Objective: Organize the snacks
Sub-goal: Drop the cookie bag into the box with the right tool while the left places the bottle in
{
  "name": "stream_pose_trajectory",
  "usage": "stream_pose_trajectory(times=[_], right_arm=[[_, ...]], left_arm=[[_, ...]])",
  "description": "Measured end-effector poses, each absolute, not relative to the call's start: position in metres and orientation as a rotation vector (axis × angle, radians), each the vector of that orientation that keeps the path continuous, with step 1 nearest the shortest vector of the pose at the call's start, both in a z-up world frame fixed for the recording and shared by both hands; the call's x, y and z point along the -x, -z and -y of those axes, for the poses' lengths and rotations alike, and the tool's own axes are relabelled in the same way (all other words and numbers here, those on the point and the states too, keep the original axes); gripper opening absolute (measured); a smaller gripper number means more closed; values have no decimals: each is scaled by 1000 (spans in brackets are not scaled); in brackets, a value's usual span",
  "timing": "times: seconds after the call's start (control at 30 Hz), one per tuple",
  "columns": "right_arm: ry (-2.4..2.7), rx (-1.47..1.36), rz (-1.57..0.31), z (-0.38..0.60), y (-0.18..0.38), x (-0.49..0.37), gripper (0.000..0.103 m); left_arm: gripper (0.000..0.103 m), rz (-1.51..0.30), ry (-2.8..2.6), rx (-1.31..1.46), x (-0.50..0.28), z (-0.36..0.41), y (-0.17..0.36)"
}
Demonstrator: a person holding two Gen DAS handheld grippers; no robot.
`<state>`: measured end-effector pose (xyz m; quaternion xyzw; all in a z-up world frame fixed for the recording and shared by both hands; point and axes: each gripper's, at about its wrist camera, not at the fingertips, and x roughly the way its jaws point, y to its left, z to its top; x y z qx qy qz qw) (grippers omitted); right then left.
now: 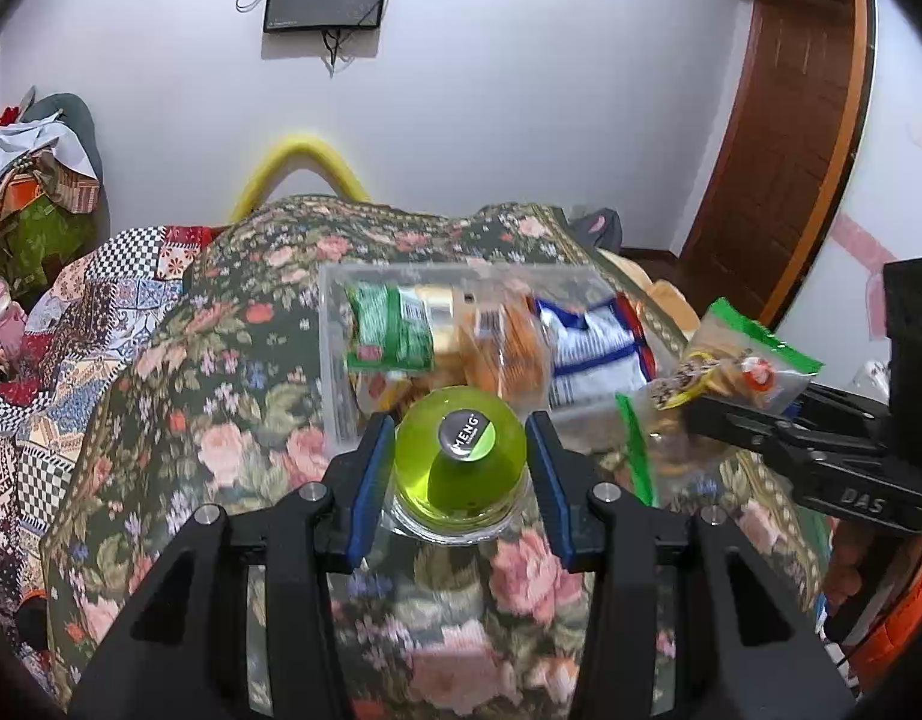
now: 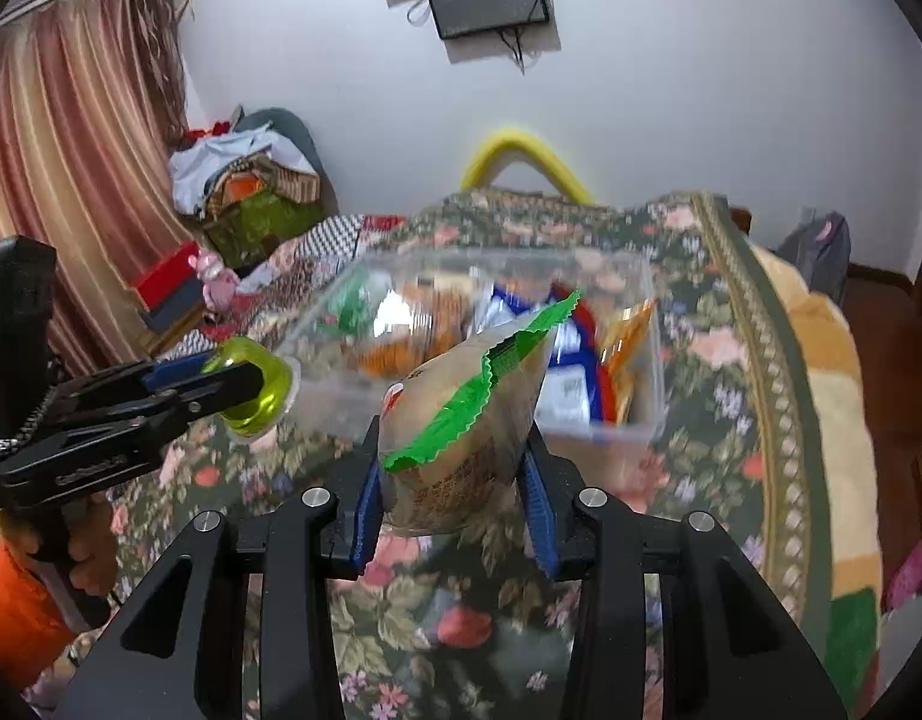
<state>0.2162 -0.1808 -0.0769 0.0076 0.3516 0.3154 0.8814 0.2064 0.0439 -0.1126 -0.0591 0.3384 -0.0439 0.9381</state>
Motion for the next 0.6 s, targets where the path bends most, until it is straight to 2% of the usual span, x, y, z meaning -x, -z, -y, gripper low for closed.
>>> stream_pose_trajectory(times=[0.33,0.6], right_arm=[[-622,-24,-648,170,53,-244,37],[-572,-9,-658,149,58,-282,37]], left_arm=[[45,-676,50,126,-243,-53,111],[45,-713,39,129,-266,-57,128]])
